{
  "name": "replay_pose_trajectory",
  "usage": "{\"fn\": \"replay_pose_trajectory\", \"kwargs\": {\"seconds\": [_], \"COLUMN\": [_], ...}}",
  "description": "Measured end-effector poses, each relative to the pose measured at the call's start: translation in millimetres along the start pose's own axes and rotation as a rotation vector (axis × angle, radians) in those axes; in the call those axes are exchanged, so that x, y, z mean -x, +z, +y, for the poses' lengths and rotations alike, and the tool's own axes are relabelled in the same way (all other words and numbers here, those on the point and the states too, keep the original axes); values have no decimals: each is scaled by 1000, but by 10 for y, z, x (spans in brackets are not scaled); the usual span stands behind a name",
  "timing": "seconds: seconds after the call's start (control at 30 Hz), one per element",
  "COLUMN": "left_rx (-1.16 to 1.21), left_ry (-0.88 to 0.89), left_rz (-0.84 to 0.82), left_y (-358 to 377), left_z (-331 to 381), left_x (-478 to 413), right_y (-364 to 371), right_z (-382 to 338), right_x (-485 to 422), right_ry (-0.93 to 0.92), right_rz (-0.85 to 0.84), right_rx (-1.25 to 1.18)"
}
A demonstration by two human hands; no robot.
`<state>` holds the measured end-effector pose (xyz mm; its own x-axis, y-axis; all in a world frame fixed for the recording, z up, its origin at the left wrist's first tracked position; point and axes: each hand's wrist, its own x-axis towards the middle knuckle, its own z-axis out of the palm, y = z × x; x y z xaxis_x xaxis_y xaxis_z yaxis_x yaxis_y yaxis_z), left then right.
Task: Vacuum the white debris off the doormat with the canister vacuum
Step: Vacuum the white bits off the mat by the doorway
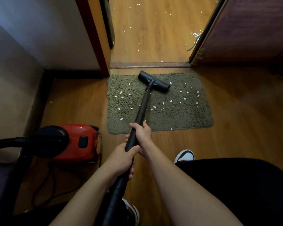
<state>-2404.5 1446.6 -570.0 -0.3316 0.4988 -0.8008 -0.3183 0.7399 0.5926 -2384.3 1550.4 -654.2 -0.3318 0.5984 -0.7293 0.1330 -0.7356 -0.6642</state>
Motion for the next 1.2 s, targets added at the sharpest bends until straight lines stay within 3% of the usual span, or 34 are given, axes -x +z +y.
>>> {"fn": "replay_pose_trajectory", "kwargs": {"seconds": [0.37,1.2], "left_rx": [59,159], "left_ry": [20,-71], "left_rz": [127,130], "left_y": [-350,-726], "left_z": [-240,-919], "left_x": [301,1040], "right_y": [455,693], "right_z": [273,868], "right_x": [232,1108], "right_ry": [32,90], "right_rz": [-110,-189], "right_rx": [97,156]}}
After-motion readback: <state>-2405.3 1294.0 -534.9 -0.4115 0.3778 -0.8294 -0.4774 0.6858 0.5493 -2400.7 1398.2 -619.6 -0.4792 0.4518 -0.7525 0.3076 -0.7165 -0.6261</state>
